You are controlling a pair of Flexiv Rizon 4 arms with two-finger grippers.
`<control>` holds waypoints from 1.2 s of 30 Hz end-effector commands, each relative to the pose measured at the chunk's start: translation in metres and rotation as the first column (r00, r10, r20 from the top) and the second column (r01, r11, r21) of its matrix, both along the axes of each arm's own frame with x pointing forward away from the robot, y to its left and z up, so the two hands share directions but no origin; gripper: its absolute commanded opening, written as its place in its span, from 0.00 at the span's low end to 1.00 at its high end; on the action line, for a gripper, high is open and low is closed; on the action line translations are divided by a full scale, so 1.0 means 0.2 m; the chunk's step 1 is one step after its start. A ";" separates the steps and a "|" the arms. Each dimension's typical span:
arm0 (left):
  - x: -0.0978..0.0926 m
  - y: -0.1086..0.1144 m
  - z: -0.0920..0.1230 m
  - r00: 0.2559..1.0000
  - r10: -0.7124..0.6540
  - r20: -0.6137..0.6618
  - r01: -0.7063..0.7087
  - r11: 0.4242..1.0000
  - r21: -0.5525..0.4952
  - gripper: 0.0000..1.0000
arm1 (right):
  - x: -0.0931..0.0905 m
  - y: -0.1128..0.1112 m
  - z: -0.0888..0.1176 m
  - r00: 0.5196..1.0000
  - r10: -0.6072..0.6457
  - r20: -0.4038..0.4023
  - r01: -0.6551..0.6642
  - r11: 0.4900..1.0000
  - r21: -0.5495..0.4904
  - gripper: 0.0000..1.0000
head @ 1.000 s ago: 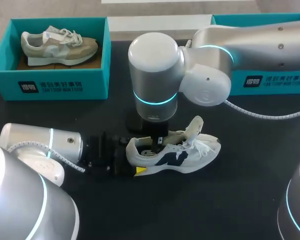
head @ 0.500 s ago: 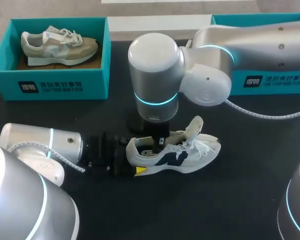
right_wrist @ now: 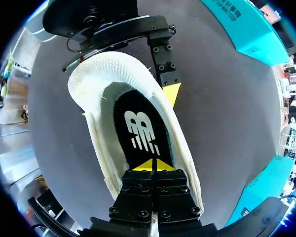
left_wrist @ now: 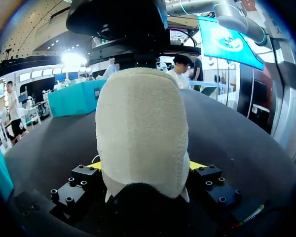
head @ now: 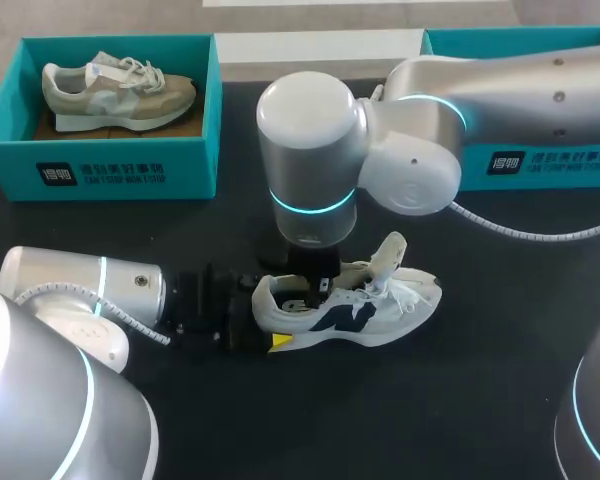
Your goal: Take the shoe out of the shoebox, open the shoe tongue, remove and reinsert the insole, then place the shoe into the shoebox
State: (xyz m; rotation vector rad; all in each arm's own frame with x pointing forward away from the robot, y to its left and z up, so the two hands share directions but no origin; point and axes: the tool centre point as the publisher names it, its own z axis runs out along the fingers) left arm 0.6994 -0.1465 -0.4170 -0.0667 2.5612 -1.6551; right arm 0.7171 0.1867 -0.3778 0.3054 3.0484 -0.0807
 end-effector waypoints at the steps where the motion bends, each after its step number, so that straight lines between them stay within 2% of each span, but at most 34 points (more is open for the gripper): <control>1: -0.01 0.00 -0.01 1.000 0.000 0.000 0.000 1.000 0.003 0.00 | -0.01 0.01 0.00 1.000 -0.004 0.022 0.004 1.000 -0.005 0.24; 9: -0.01 0.00 -0.01 1.000 0.000 0.000 0.000 1.000 0.003 0.00 | 0.01 0.01 -0.03 0.999 -0.002 0.050 0.003 1.000 -0.016 0.25; 20: -0.01 0.00 -0.01 1.000 0.000 0.000 0.000 1.000 0.003 0.00 | 0.05 0.02 -0.03 0.991 0.013 0.136 -0.008 0.999 -0.038 0.32; 27: -0.01 0.00 -0.01 1.000 0.000 0.000 0.000 1.000 0.003 0.00 | 0.06 0.05 -0.12 0.990 0.027 0.135 -0.026 1.000 -0.012 0.33; 30: -0.01 0.00 -0.01 1.000 0.000 0.000 0.000 1.000 0.003 0.00 | 0.06 0.07 -0.16 0.993 0.039 0.108 -0.038 0.999 -0.008 0.27; 31: -0.01 0.00 -0.01 1.000 0.000 0.000 0.000 1.000 0.003 0.00 | 0.06 0.07 -0.18 0.995 0.040 0.096 -0.039 0.999 -0.009 0.23; 32: -0.01 0.00 -0.01 1.000 0.000 0.000 0.000 1.000 0.003 0.00 | 0.05 0.07 -0.19 0.995 0.041 0.091 -0.040 0.999 -0.006 0.07; 33: -0.01 0.00 -0.01 1.000 0.000 0.000 0.000 1.000 0.003 0.00 | 0.05 0.08 -0.20 0.996 0.043 0.080 -0.043 0.999 -0.003 0.00; 36: -0.01 0.00 -0.01 1.000 0.000 0.000 0.000 1.000 0.003 0.00 | 0.03 0.09 -0.19 0.997 0.050 0.064 -0.050 0.999 -0.005 0.00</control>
